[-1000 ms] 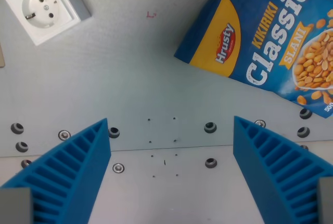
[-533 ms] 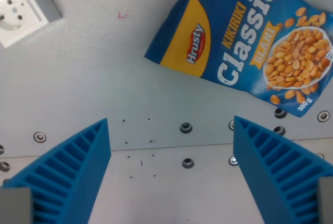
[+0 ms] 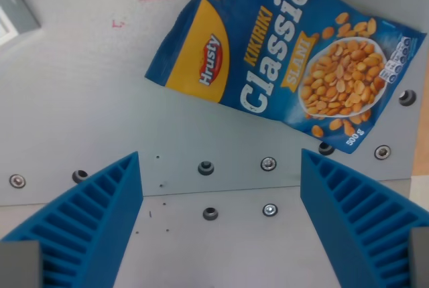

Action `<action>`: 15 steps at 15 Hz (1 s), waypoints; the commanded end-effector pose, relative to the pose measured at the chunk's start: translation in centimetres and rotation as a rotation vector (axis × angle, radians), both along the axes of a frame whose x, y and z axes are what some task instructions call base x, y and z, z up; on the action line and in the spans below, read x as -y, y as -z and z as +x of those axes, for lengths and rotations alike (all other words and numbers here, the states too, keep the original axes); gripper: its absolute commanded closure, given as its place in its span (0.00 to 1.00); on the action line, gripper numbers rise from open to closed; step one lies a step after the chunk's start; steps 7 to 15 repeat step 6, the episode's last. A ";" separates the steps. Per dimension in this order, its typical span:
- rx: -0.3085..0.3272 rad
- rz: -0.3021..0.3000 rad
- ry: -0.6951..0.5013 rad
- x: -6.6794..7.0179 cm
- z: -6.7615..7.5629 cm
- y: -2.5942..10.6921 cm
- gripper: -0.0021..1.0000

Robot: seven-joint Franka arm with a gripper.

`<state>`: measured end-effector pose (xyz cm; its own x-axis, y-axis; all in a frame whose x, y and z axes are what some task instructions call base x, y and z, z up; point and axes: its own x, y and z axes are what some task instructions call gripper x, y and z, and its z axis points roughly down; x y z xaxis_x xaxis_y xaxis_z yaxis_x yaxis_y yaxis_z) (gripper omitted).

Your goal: Move in base negative y

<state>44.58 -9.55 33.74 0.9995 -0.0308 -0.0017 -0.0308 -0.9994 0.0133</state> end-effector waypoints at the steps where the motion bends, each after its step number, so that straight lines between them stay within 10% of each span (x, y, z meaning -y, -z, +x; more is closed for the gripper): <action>1: -0.003 0.007 -0.017 1.6 0.6 -0.2 0.00; 6: -0.003 0.007 -0.017 4.1 0.7 -0.1 0.00; 15: -0.003 0.007 -0.017 4.1 0.7 -0.1 0.00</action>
